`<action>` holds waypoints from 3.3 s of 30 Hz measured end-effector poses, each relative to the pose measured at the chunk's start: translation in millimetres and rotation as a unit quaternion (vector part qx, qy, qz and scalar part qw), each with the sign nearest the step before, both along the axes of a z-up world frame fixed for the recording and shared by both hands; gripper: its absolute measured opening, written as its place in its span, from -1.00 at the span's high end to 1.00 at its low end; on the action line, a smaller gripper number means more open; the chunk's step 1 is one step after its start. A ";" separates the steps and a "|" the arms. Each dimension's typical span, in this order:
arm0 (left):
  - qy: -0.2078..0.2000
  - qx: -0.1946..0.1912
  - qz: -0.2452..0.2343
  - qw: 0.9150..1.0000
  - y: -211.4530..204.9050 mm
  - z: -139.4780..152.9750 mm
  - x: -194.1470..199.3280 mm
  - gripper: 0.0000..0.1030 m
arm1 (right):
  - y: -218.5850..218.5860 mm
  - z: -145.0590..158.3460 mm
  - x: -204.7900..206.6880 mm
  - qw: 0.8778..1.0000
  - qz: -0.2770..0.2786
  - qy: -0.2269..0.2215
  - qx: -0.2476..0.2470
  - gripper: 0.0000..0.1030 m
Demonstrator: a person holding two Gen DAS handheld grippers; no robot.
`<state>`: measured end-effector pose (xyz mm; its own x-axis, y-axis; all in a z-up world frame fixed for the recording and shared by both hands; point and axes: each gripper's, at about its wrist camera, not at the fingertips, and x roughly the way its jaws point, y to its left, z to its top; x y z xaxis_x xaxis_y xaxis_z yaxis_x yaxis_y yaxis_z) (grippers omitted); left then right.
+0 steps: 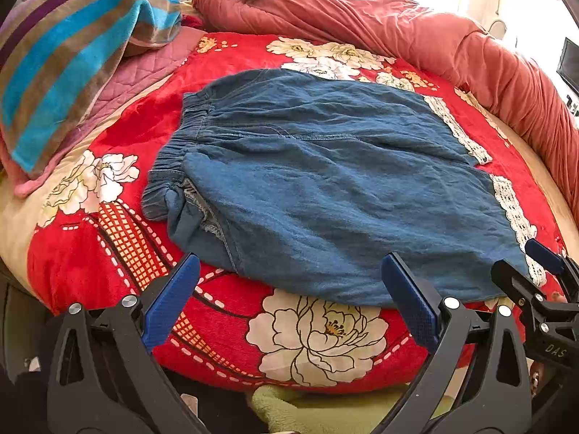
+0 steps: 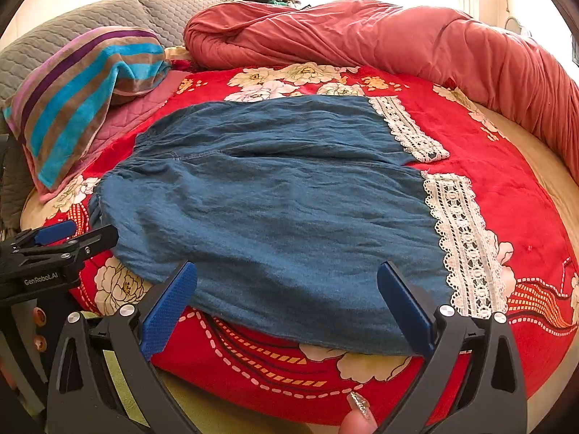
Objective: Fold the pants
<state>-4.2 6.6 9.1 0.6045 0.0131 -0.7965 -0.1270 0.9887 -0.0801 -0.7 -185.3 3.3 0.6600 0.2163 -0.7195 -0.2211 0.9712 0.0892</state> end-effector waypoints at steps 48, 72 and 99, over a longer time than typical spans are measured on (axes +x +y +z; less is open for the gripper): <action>0.003 0.001 0.037 0.999 45.6 -5.5 24.5 -0.83 | 7.1 6.8 59.5 1.000 0.011 0.001 -0.011 -0.92; 0.047 0.011 0.058 0.997 147.7 -9.8 170.4 -0.83 | 116.4 9.7 260.3 0.979 0.183 0.003 -0.086 -0.92; -0.044 0.013 -0.031 0.998 148.3 -3.5 200.4 0.49 | 186.8 -37.7 340.5 0.934 0.302 0.002 -0.193 -0.88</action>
<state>196.2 154.9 5.6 0.6729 -0.0055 -0.7397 -0.0599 0.9963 -0.0619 339.8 1.4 -34.4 0.4987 0.2725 -0.8229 -0.7394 0.6291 -0.2398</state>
